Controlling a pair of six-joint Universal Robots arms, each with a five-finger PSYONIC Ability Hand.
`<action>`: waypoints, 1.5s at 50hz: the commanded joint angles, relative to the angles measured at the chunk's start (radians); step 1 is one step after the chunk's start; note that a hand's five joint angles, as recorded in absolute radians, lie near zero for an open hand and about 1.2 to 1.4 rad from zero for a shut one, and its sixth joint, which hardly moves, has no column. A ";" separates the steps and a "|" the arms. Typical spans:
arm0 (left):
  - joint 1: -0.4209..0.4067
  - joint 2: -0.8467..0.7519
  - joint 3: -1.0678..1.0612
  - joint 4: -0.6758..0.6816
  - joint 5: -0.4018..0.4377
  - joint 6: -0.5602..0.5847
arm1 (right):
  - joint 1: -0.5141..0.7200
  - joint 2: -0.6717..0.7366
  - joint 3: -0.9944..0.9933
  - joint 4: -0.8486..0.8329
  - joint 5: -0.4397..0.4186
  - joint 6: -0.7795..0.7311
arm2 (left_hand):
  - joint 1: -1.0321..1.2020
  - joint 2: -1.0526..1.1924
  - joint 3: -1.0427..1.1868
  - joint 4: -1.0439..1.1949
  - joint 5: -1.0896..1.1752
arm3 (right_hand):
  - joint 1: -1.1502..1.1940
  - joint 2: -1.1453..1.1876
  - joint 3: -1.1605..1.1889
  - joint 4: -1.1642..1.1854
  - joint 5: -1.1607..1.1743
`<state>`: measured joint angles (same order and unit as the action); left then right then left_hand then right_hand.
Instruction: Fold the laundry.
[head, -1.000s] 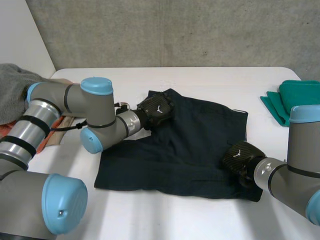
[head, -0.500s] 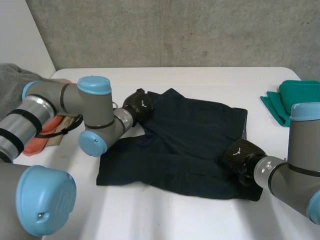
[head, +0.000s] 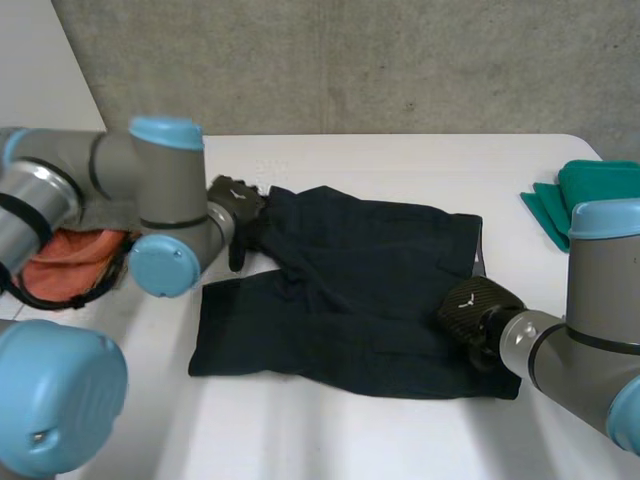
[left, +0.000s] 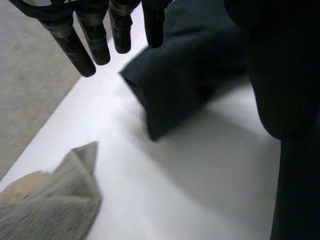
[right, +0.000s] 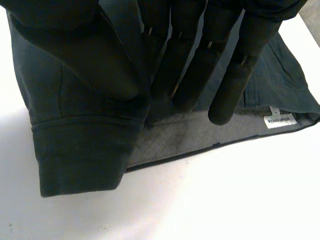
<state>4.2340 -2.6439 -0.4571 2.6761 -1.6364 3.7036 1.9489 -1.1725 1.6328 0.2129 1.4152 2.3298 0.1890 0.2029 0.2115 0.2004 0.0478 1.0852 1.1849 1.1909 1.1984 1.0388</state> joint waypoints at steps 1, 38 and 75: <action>0.040 0.225 -0.201 -0.013 0.004 -0.108 | 0.022 -0.001 -0.027 0.010 0.001 0.039 | 0.062 0.048 0.040 0.051 0.029 | 0.311 0.211 0.205 0.198 0.183; 0.015 0.570 -0.917 0.071 0.127 -0.080 | -0.018 -0.108 0.001 0.123 -0.016 0.094 | 1.207 1.193 1.185 1.196 1.174 | 0.311 0.211 0.205 0.198 0.183; -0.049 0.257 -0.291 0.364 0.030 -0.033 | -0.055 0.120 -0.286 -0.223 0.129 0.106 | 1.207 1.193 1.185 1.196 1.174 | 0.311 0.211 0.205 0.198 0.183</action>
<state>4.1984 -2.1497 -1.0715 2.9347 -1.5825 3.6764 1.8836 -1.1425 1.3943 0.2346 1.4670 2.4428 1.1504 1.1959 1.1861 1.1973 0.9759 1.0987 1.1849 1.1910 1.1988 1.0389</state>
